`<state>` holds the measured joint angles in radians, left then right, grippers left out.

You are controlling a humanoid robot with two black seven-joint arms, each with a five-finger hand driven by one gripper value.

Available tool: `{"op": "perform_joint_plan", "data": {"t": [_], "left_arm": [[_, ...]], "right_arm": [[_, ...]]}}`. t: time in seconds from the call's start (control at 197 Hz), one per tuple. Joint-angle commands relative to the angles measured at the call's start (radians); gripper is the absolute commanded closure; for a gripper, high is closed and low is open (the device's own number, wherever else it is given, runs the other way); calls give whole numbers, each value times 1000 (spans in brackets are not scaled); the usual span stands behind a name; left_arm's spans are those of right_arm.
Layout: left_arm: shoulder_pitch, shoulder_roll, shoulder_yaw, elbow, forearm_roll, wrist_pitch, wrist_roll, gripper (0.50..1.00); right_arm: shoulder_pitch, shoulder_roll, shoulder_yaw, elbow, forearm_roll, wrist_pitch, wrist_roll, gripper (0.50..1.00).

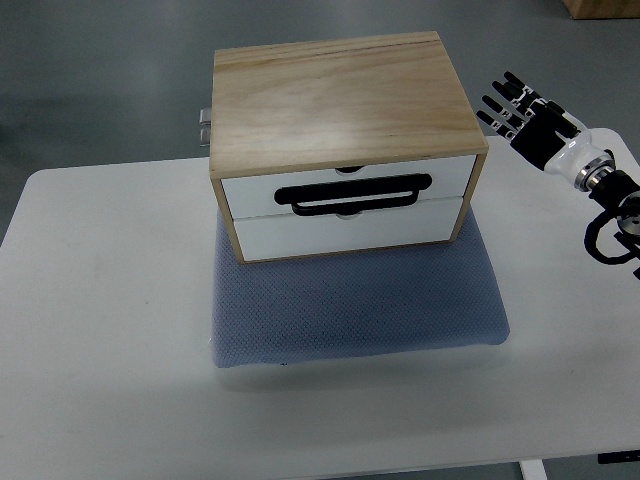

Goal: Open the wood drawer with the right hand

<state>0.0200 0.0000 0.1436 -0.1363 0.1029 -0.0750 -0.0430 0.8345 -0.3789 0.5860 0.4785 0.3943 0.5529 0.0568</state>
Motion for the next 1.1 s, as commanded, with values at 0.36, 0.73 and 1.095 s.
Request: {"op": "perform_joint_plan", "data": {"t": [0.36,0.73,1.095], "left_arm": [[0,0,2,12,0,1,0,500],[-2,0,-1,12,0,1,0,500],[-2,0,1,12,0,1,0,500]], "right_arm": [[5,0,2,2,1,-1,2,556],[6,-21,9,2,1,13,0,556],[46,-64,-5,0,-23,-1,-2,556]]}}
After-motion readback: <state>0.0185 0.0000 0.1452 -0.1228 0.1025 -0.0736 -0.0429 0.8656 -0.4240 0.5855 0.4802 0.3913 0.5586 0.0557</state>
